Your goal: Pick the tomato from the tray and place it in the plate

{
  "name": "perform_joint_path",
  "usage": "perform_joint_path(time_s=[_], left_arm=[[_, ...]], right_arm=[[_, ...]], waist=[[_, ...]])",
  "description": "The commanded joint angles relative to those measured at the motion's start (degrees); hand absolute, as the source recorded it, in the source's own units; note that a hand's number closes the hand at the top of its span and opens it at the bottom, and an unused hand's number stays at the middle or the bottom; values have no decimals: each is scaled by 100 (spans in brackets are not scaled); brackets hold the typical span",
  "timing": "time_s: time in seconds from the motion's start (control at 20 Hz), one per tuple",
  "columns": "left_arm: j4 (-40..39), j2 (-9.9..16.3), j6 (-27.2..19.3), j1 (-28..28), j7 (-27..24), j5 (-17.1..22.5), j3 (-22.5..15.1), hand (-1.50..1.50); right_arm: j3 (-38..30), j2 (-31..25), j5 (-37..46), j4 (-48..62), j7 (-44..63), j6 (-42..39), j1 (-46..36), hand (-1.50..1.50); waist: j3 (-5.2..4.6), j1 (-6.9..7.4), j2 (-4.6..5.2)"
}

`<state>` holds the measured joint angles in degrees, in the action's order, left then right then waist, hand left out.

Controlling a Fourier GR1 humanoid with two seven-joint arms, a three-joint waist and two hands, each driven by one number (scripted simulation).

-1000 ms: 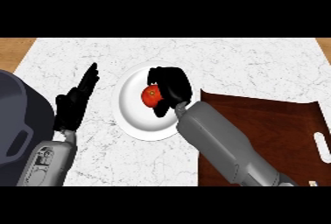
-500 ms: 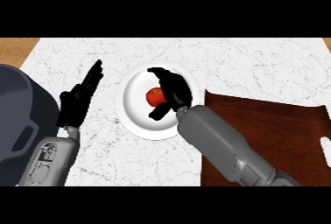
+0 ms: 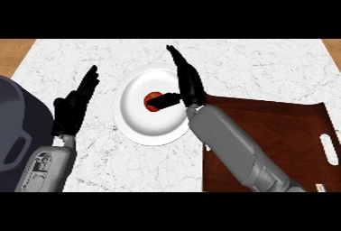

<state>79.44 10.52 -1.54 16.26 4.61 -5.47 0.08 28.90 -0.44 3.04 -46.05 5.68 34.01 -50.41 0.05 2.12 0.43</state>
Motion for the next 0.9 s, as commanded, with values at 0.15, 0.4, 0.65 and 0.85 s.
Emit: perform_joint_path(time_s=[0.15,0.4,0.65,0.85], left_arm=[[167,-2,10,-248,105,71,112,0],[-150,-30,-113,-72,-70,-20,234,0],[403,48,145,-329,249,104,201,0],[-51,-3,15,-20,40,-137,240,0]], right_arm=[[-948,-589,-474,-574,-459,-215,519,-150],[-1313,-1459,-727,-1277,-697,-1043,1331,-150],[-1834,-1993,-944,-1209,-1327,-1966,1753,-150],[-2009,-2120,-807,-1662,-933,-2290,1938,-150]], waist=[[-3,-212,-52],[-6,-270,-53],[-4,-199,-45],[-6,-233,-48]])
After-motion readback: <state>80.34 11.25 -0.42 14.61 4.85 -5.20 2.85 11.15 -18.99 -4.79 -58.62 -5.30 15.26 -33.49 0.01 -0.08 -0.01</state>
